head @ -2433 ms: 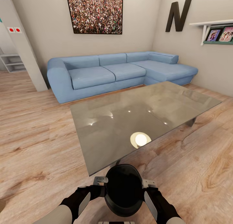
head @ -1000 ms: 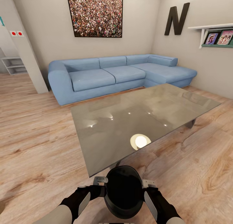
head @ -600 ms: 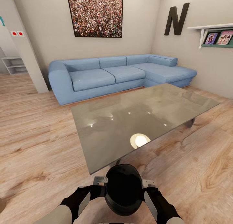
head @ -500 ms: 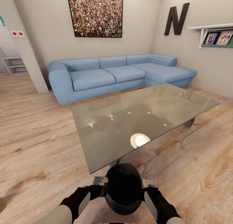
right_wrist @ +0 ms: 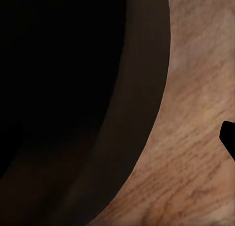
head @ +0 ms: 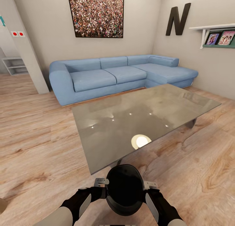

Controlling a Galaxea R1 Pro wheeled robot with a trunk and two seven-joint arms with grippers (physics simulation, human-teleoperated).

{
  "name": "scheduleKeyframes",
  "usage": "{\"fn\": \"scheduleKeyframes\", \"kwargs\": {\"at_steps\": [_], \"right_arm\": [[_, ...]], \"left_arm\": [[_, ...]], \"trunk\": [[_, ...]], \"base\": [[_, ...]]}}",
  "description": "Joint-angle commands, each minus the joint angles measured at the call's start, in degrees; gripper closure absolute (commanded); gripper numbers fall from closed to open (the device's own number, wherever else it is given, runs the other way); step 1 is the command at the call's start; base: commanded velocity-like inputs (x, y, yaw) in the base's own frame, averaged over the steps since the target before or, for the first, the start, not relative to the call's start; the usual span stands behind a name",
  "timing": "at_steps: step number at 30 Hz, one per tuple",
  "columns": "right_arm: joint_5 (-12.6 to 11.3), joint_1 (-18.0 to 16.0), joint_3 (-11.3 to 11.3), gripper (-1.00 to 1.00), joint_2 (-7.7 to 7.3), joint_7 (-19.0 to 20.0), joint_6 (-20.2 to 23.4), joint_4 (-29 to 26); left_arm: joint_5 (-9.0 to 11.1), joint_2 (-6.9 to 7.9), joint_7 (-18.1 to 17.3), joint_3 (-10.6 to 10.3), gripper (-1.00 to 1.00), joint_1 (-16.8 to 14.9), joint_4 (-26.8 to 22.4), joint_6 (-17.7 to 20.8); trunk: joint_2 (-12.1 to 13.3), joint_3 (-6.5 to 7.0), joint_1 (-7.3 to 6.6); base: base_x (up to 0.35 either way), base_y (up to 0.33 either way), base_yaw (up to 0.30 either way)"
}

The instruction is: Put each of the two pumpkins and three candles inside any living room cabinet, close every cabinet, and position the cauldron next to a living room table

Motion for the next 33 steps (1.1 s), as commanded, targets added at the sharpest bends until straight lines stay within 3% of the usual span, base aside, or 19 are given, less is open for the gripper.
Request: {"fn": "scheduleKeyframes", "kwargs": {"at_steps": [1, 33], "right_arm": [[-0.61, -0.01, 0.02, -1.0, 0.01, -0.42, 0.21, -0.09], [-0.61, -0.01, 0.02, -1.0, 0.01, -0.42, 0.21, -0.09]], "left_arm": [[0.21, 0.02, -0.05, -0.24, -1.0, 0.0, -0.12, 0.35], [0.21, 0.02, -0.03, -0.24, -1.0, 0.0, -0.19, 0.35]], "trunk": [[-0.02, -0.05, -0.01], [-0.02, -0.05, -0.01]], "base": [[-0.006, 0.0, 0.0], [-0.021, 0.0, 0.0]]}}
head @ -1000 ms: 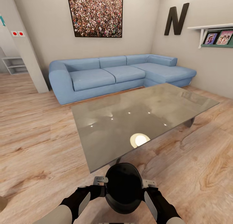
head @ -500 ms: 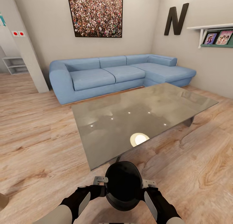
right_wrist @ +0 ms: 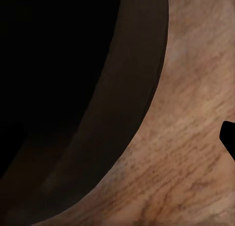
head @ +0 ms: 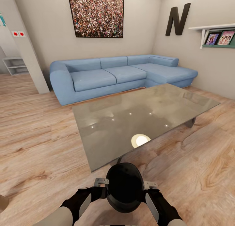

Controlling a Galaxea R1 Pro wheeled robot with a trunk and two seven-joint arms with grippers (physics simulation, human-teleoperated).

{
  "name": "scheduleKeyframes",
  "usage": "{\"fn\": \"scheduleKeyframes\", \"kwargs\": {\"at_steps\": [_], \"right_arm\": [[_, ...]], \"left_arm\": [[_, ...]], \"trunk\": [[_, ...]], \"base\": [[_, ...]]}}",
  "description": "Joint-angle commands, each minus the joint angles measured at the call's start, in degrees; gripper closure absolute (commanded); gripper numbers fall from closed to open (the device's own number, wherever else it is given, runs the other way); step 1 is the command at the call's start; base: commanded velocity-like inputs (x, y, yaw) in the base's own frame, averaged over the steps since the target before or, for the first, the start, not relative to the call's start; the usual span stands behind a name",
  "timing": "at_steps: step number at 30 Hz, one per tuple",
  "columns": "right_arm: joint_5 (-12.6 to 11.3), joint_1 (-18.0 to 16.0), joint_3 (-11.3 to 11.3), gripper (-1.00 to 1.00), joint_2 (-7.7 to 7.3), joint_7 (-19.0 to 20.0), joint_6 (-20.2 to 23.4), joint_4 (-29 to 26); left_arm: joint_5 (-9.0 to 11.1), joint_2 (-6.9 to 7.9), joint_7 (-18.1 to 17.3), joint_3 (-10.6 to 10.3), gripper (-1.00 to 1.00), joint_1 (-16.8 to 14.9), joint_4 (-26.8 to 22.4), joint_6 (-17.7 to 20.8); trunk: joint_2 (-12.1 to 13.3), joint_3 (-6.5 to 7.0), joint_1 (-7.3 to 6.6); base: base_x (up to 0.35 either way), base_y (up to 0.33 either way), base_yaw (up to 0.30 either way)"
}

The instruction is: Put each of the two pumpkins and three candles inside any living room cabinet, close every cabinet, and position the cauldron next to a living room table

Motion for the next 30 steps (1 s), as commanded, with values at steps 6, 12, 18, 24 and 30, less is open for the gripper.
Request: {"fn": "scheduleKeyframes", "kwargs": {"at_steps": [6, 12, 18, 24, 30], "right_arm": [[-0.61, -0.01, 0.02, -1.0, 0.01, -0.42, 0.21, -0.09], [-0.61, -0.01, 0.02, -1.0, 0.01, -0.42, 0.21, -0.09], [-0.61, -0.01, 0.02, -1.0, 0.01, -0.42, 0.21, -0.09], [-0.61, -0.01, 0.02, -1.0, 0.01, -0.42, 0.21, -0.09], [-0.61, -0.01, 0.02, -1.0, 0.01, -0.42, 0.21, -0.09]], "left_arm": [[0.21, 0.03, 0.1, -0.24, -1.0, 0.0, -0.06, 0.37], [0.21, 0.03, 0.0, -0.24, -1.0, 0.0, -0.05, 0.38], [0.21, 0.03, -0.05, -0.24, -1.0, 0.0, -0.05, 0.43], [0.21, 0.03, -0.06, -0.24, -1.0, 0.0, -0.05, 0.41], [0.21, 0.03, -0.06, -0.24, -1.0, 0.0, -0.05, 0.38]], "trunk": [[0.03, 0.84, -0.11], [0.07, 1.5, -0.19], [0.15, 2.83, -0.35], [0.18, 3.27, -0.4], [0.18, 3.27, -0.4]], "base": [[0.0, 0.0, 0.0], [0.0, 0.0, 0.0], [0.0, 0.0, 0.0], [0.0, 0.0, 0.0], [0.0, 0.0, 0.0]]}}
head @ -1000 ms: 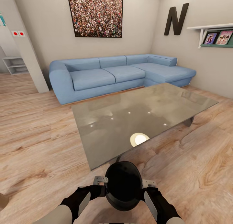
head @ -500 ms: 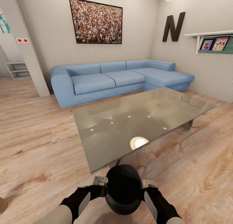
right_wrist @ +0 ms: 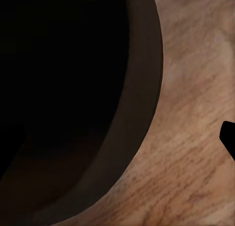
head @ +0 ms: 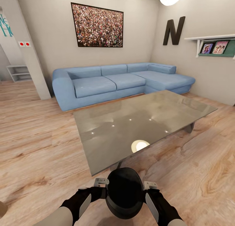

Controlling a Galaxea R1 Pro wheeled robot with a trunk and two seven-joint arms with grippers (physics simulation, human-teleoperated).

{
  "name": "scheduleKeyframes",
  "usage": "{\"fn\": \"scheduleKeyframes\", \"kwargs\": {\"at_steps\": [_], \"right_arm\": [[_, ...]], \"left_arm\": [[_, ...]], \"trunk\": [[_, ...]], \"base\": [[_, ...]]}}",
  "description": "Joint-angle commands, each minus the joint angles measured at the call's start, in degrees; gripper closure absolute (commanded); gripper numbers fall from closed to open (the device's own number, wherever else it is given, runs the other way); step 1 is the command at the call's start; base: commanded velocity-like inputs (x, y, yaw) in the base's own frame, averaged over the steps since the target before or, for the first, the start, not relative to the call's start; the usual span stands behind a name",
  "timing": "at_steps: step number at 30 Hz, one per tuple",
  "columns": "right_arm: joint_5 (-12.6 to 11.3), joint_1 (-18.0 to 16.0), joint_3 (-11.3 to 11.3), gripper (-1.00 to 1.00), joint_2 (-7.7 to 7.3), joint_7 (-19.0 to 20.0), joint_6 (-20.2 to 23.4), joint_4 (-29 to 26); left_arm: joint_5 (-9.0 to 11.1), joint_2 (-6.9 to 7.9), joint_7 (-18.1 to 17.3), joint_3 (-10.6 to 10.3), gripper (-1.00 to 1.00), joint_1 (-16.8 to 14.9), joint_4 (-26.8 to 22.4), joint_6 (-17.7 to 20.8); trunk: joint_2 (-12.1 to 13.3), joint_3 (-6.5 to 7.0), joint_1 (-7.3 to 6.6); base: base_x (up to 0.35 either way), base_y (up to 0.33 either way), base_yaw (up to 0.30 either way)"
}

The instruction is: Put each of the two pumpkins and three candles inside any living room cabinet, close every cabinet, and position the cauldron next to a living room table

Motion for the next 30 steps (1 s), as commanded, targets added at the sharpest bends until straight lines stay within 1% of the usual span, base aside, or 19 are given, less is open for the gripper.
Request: {"fn": "scheduleKeyframes", "kwargs": {"at_steps": [1, 17, 30], "right_arm": [[-0.61, -0.01, 0.02, -1.0, 0.01, -0.42, 0.21, -0.09], [-0.61, -0.01, 0.02, -1.0, 0.01, -0.42, 0.21, -0.09], [-0.61, -0.01, 0.02, -1.0, 0.01, -0.42, 0.21, -0.09]], "left_arm": [[0.21, 0.03, -0.06, -0.24, -1.0, 0.0, -0.12, 0.34], [0.21, 0.03, -0.06, -0.24, -1.0, 0.0, -0.12, 0.32], [0.21, 0.03, -0.05, -0.24, -1.0, 0.0, -0.12, 0.32]], "trunk": [[-0.02, -0.05, -0.01], [-0.02, -0.05, -0.01], [-0.02, -0.05, -0.01]], "base": [[-0.007, 0.0, 0.0], [-0.117, 0.0, 0.0], [-0.014, 0.0, 0.0]]}}
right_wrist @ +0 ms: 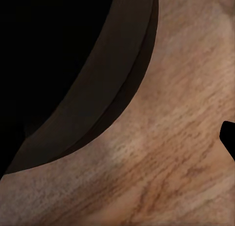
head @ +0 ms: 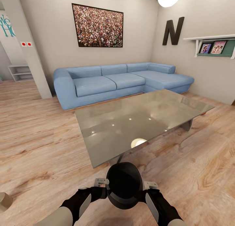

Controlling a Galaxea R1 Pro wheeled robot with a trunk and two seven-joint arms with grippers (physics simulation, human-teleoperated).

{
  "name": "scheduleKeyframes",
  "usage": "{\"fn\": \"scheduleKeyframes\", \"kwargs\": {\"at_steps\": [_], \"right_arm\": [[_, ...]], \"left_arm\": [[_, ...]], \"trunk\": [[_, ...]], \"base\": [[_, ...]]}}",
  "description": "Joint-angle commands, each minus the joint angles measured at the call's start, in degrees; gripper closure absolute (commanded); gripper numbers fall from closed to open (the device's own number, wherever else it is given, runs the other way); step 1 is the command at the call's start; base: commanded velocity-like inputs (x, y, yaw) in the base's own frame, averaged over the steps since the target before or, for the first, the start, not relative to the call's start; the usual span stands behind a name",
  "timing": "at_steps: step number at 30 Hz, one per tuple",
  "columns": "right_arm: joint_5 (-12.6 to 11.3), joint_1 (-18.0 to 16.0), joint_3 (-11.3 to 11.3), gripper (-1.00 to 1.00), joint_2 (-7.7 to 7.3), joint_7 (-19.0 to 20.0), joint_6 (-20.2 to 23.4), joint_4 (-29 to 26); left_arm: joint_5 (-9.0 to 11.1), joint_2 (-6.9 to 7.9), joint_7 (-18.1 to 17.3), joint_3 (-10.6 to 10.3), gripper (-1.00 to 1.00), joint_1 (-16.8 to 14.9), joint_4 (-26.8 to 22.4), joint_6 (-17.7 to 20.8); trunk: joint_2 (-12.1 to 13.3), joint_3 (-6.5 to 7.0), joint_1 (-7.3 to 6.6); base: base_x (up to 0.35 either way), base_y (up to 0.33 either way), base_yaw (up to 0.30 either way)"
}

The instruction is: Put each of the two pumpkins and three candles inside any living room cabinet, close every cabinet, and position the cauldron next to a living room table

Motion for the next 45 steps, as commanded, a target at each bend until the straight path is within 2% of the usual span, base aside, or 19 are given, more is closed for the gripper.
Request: {"fn": "scheduleKeyframes", "kwargs": {"at_steps": [1, 3, 21, 32, 45], "right_arm": [[-0.61, -0.01, 0.02, -1.0, 0.01, -0.42, 0.21, -0.09], [-0.61, -0.01, 0.02, -1.0, 0.01, -0.42, 0.21, -0.09], [-0.61, -0.01, 0.02, -1.0, 0.01, -0.42, 0.21, -0.09], [-0.61, -0.01, 0.02, -1.0, 0.01, -0.42, 0.21, -0.09], [-0.58, -0.01, 0.17, -1.0, 0.01, -0.44, 0.21, -0.09]], "left_arm": [[0.21, 0.03, -0.05, -0.24, -1.0, 0.0, -0.12, 0.35], [0.21, 0.03, -0.09, -0.24, -1.0, 0.0, -0.12, 0.35], [0.21, 0.03, 0.08, -0.24, -1.0, 0.0, -0.12, 0.43], [0.21, 0.03, 0.13, -0.24, -1.0, 0.0, -0.12, 0.36], [0.21, 0.03, 0.31, -0.24, -1.0, 0.0, -0.12, 0.35]], "trunk": [[-0.02, -0.05, -0.01], [-0.02, -0.05, -0.01], [0.22, 3.94, -0.48], [0.22, 3.94, -0.48], [0.22, 3.94, -0.48]], "base": [[0.0, 0.0, 0.0], [0.0, 0.0, 0.0], [0.0, 0.0, 0.0], [-0.031, 0.0, 0.0], [-0.315, 0.0, 0.0]]}}
